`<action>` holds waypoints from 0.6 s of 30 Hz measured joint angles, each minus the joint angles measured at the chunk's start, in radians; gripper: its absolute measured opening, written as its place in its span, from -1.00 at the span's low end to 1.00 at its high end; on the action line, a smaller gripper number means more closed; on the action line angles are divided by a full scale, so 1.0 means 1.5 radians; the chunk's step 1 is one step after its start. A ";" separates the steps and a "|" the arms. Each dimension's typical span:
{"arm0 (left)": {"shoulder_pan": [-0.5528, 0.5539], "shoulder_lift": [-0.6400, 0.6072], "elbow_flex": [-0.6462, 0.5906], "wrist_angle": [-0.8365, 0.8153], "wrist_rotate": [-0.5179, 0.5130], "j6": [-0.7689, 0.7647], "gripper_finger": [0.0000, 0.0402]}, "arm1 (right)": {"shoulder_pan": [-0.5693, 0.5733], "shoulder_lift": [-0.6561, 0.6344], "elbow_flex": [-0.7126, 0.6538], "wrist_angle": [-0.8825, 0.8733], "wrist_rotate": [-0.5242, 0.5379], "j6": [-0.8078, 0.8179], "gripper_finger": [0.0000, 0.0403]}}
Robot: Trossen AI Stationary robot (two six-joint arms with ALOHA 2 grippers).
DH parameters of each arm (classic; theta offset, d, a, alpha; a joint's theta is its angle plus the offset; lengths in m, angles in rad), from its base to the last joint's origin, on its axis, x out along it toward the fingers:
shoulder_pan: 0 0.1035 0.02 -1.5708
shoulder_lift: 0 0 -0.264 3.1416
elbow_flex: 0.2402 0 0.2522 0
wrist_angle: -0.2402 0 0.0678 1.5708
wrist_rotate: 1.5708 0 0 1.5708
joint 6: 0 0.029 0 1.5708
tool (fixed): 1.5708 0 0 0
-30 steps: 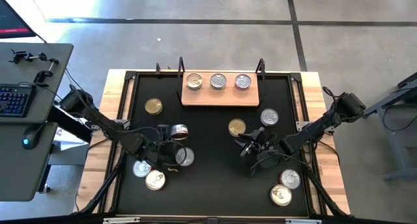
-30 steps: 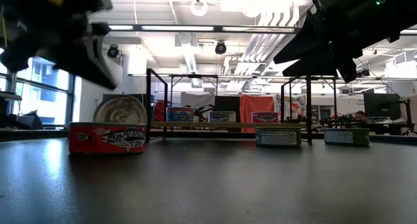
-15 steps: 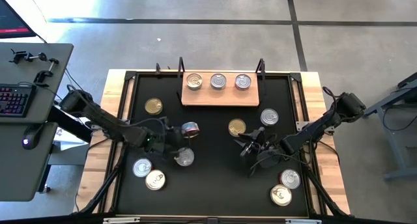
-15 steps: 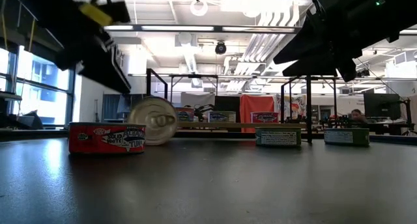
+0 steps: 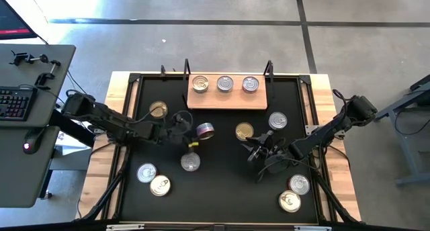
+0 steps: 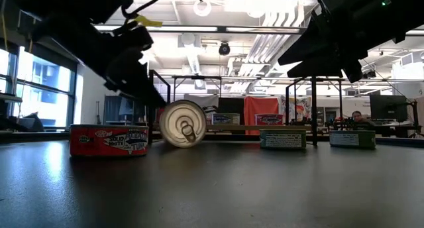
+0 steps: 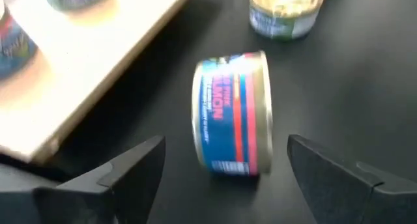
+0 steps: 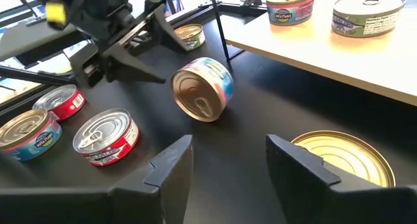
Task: Stack canned seafood by type on shelf
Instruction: Put the top left blue canned tuna on the lower right shelf
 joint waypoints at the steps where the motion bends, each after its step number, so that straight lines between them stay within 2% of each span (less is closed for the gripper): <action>1: 0.008 0.005 -0.004 0.038 0.006 0.028 0.57 | 0.000 0.000 0.000 0.000 0.000 0.000 -0.09; 4: 0.027 0.029 -0.014 0.144 0.015 0.086 0.57 | 0.000 0.000 0.000 0.000 0.004 0.000 -0.09; 7: 0.047 0.067 -0.011 0.200 0.042 0.112 0.57 | 0.000 0.000 0.000 -0.001 0.004 0.001 -0.09; 11: 0.070 0.118 0.005 0.207 0.107 0.090 0.57 | 0.000 0.000 0.000 -0.001 0.004 0.001 -0.09; 18: 0.080 0.198 0.034 0.205 0.118 0.110 0.54 | 0.000 0.000 0.000 0.000 0.003 0.003 -0.09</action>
